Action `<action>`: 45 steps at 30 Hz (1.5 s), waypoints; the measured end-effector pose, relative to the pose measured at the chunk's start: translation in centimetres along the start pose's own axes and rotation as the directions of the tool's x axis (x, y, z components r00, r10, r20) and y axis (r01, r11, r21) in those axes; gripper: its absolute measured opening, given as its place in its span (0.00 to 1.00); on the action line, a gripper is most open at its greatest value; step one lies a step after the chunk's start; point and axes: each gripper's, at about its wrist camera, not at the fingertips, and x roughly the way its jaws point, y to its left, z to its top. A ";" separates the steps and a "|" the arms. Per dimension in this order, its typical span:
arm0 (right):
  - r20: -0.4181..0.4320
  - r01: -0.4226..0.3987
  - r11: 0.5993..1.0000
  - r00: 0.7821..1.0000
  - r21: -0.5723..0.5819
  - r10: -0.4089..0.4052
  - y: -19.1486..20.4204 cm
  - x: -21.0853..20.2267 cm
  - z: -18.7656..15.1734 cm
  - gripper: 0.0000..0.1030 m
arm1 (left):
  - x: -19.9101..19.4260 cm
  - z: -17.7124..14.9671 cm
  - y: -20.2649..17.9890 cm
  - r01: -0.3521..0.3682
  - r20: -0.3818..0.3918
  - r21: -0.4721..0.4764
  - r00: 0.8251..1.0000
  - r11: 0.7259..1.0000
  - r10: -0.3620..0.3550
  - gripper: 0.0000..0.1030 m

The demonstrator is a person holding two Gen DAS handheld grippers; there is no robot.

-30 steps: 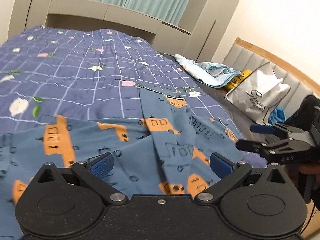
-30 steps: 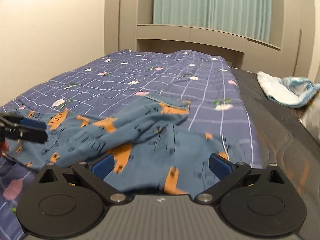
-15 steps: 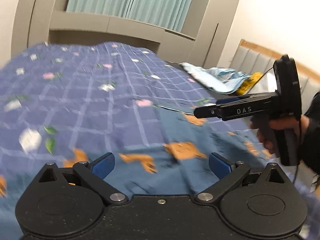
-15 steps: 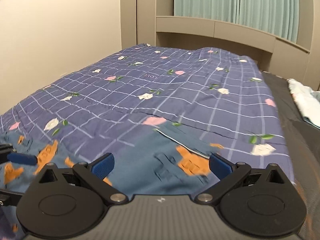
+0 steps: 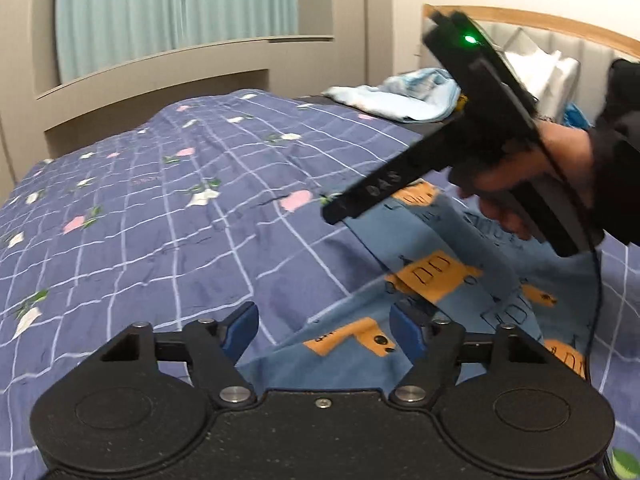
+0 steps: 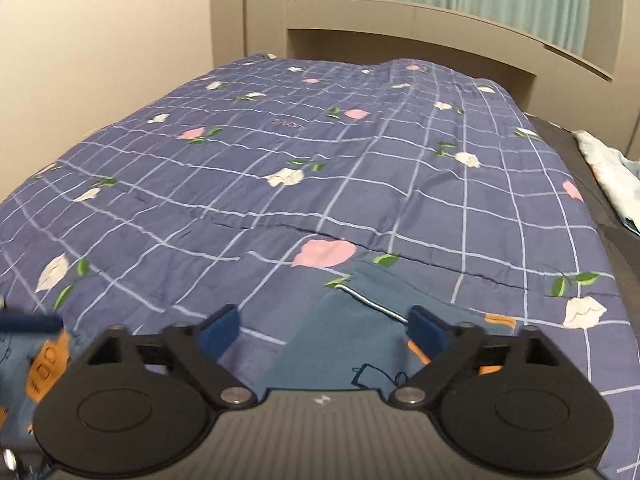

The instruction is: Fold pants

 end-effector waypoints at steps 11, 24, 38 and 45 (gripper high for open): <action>-0.053 0.024 1.000 0.998 0.008 -0.024 0.4 1.6 -0.2 0.40 | 2.5 -0.1 0.1 0.119 -0.101 0.023 0.988 0.993 -0.116 0.50; 0.095 0.029 0.999 0.995 0.035 -0.032 -2.5 -4.7 -1.6 0.03 | 3.0 0.7 -0.7 0.108 -0.158 0.074 0.983 0.991 -0.095 0.03; 0.243 0.128 0.964 0.952 0.235 -0.185 -10.2 -17.5 -9.3 0.03 | 0.6 2.4 -1.3 -0.086 -0.089 0.082 0.992 0.993 0.093 0.01; 0.197 0.093 0.922 0.964 0.377 -0.178 -12.8 -17.7 -15.4 0.03 | 1.7 2.5 -1.6 -0.094 -0.146 0.072 0.984 0.993 0.104 0.06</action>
